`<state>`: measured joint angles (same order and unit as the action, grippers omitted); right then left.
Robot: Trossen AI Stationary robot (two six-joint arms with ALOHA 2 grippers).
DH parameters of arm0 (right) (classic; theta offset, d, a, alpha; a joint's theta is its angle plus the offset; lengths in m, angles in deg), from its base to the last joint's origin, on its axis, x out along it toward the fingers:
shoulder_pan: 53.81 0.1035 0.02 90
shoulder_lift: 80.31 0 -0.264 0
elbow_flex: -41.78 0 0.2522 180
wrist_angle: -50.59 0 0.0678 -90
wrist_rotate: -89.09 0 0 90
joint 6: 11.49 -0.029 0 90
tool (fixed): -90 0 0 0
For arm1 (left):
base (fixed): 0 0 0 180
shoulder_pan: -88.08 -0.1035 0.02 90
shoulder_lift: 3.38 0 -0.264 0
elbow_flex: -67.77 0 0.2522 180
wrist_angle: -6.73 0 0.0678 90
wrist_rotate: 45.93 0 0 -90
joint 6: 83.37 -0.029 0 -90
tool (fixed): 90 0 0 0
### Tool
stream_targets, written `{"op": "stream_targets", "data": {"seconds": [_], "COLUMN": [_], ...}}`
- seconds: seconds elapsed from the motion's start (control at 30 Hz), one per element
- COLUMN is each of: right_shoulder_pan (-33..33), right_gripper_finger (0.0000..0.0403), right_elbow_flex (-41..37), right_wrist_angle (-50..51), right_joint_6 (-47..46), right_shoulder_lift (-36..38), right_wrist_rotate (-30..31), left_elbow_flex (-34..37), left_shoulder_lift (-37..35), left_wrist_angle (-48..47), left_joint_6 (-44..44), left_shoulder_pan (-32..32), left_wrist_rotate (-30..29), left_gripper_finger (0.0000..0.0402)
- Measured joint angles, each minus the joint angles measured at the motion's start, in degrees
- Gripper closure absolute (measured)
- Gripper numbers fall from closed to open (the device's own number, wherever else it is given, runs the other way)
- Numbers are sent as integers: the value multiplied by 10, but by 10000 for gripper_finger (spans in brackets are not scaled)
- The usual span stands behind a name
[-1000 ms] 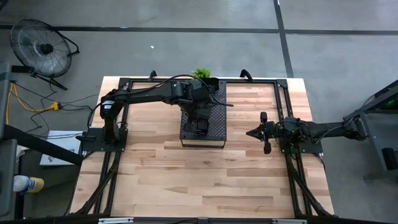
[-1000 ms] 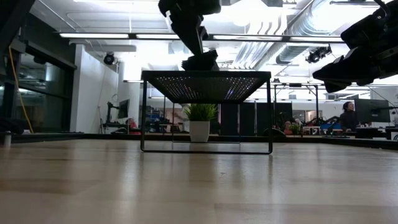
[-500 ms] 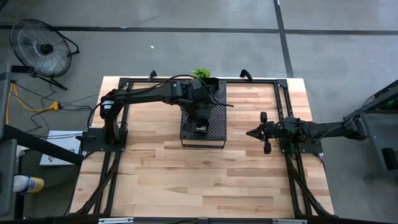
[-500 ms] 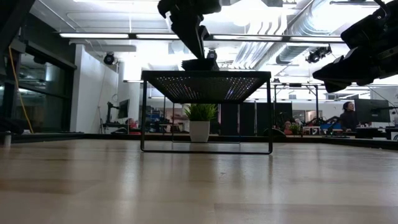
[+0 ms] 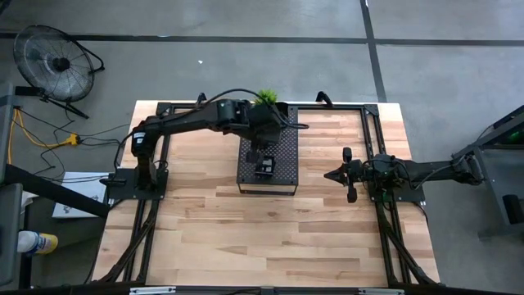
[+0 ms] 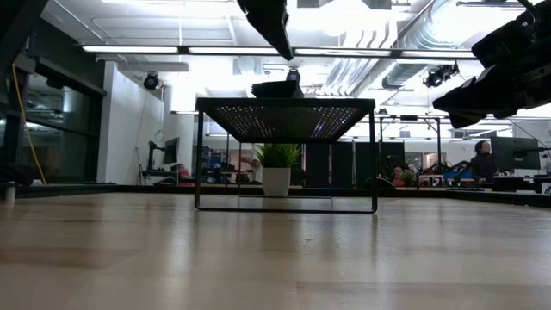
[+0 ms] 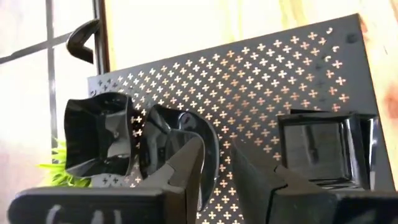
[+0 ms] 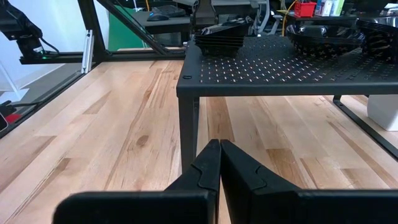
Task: Pick & Place Mini shaped plates
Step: Stack the square plate on top of the square plate on the shelf
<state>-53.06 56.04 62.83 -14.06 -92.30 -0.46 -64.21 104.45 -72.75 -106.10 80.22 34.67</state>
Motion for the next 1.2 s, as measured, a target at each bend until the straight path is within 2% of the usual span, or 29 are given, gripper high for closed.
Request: {"op": "stream_targets", "data": {"seconds": [0.1, 0.3, 0.6, 0.77, 0.9, 0.97, 1.2], "right_shoulder_pan": [0, 0, 0, 0, 0, 0, 0], "right_gripper_finger": [398, 398, 398, 398, 398, 398, 398], "right_elbow_flex": [0, 0, 0, 0, 0, 0, 0], "right_wrist_angle": [0, 0, 0, 0, 0, 0, 0], "right_joint_6": [0, 0, 0, 0, 0, 0, 0], "right_shoulder_lift": [0, 0, 0, 0, 0, 0, 0], "right_wrist_rotate": [0, 0, 0, 0, 0, 0, 0], "left_elbow_flex": [7, 27, 29, 34, 55, 73, 90], "left_shoulder_lift": [0, 2, 2, 5, 8, 8, 8], "left_wrist_angle": [1, 1, 74, 81, 109, 137, 135], "left_joint_6": [-10, -10, -11, -8, 0, 16, 84], "left_shoulder_pan": [2, 4, 21, 38, 49, 51, 52], "left_wrist_rotate": [3, 12, 48, 2, -8, -21, -70], "left_gripper_finger": [332, 394, 399, 401, 401, 401, 401]}}
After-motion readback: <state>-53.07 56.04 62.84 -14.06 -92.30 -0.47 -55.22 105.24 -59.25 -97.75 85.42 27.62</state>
